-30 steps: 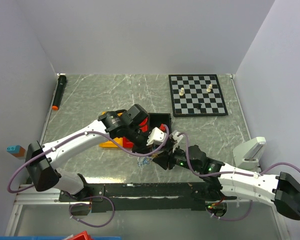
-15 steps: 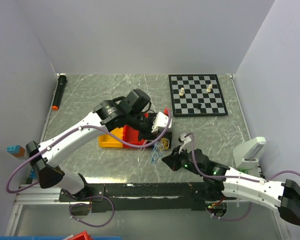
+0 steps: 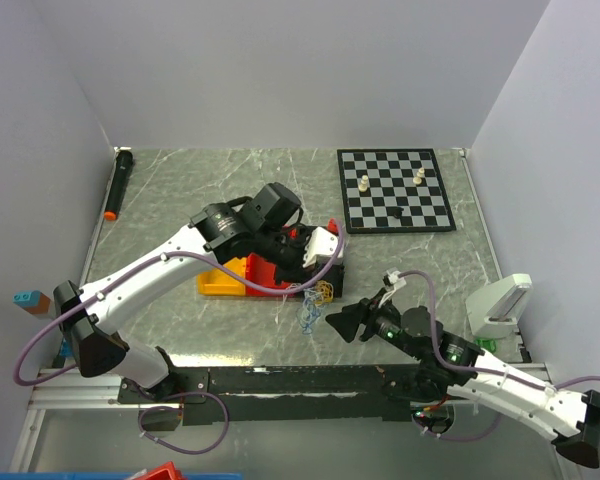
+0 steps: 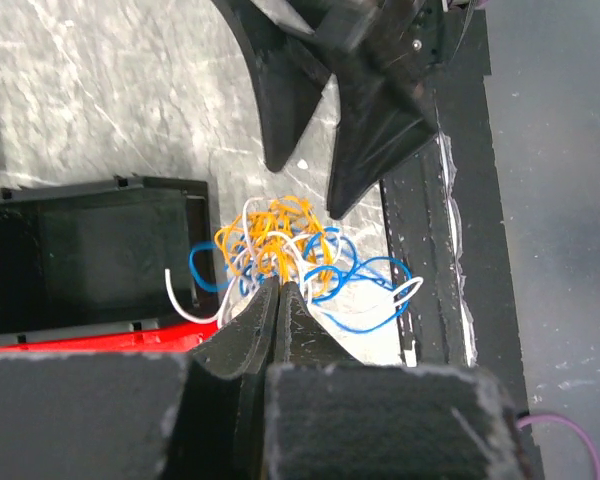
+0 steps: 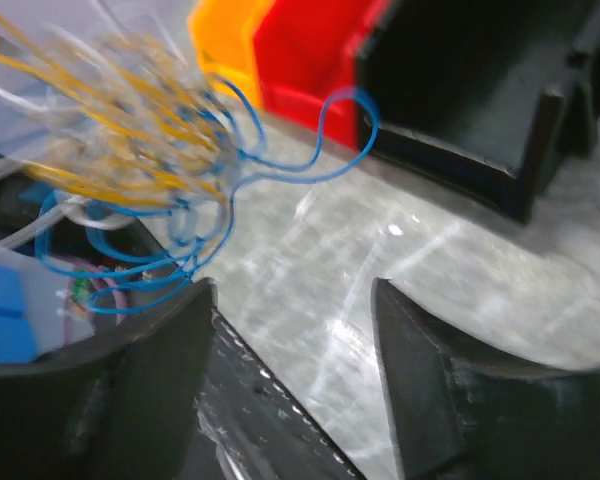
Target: Untangle the cables
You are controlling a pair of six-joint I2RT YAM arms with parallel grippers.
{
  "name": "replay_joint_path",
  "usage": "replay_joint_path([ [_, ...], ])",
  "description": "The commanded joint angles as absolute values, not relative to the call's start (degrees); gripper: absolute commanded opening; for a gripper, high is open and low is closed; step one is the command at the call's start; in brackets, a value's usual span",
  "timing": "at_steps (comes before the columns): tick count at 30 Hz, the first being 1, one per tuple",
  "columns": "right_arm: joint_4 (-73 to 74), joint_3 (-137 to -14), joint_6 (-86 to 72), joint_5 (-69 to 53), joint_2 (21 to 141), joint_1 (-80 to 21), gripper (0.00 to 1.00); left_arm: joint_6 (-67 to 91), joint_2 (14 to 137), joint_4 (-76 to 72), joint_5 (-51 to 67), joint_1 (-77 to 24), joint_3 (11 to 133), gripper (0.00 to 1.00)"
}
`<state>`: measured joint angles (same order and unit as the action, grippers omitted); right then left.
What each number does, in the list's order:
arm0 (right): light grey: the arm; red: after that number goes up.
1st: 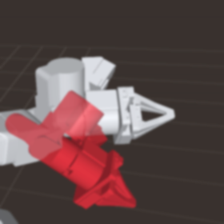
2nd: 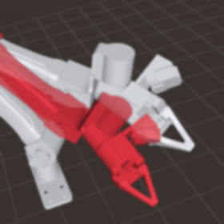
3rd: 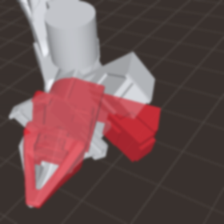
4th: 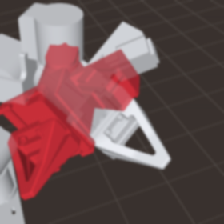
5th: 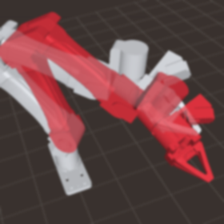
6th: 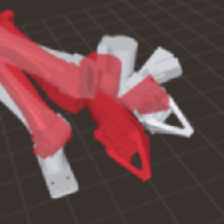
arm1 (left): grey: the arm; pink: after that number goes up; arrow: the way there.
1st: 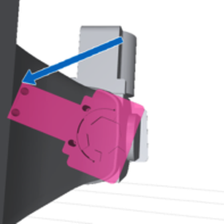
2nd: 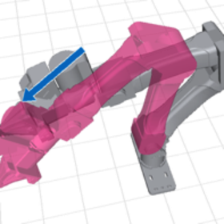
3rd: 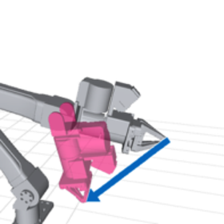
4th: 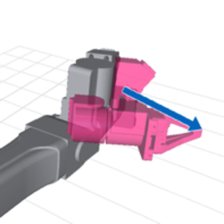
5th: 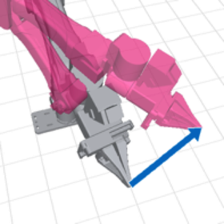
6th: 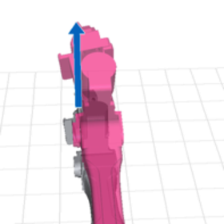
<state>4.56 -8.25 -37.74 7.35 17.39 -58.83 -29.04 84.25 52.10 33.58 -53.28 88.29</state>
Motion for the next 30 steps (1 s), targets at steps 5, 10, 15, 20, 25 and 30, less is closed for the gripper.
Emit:
replay_joint_path([
  [5, -7.0, -8.9, -35.9, 2.9, 20.2, -58.7, 0.81, -26.5, 82.3, 49.8, 33.0, -53.3, 88.8, 0.01],
  [10, -12.7, -8.7, -36.9, 2.1, 25.7, -58.7, 0.8, -25.1, 82.2, 49.0, 32.5, -53.3, 89.1, 0.01],
  [15, -16.2, -7.0, -39.7, 10.6, 25.3, -58.7, 0.73, -23.9, 82.0, 48.7, 32.9, -53.7, 89.2, 0.01],
  [20, -21.3, -8.2, -40.4, 13.4, 30.3, -58.7, 0.66, -23.3, 82.1, 48.2, 32.4, -54.1, 89.5, 0.01],
  [25, -25.5, -9.8, -41.6, 13.1, 37.2, -58.7, 0.52, -22.4, 82.2, 47.8, 32.2, -54.2, 89.7, 0.01],
  [30, -21.3, -9.4, -43.1, 14.1, 35.5, -58.7, 0.17, -22.9, 81.7, 47.9, 31.1, -54.2, 89.3, 0.01],
])
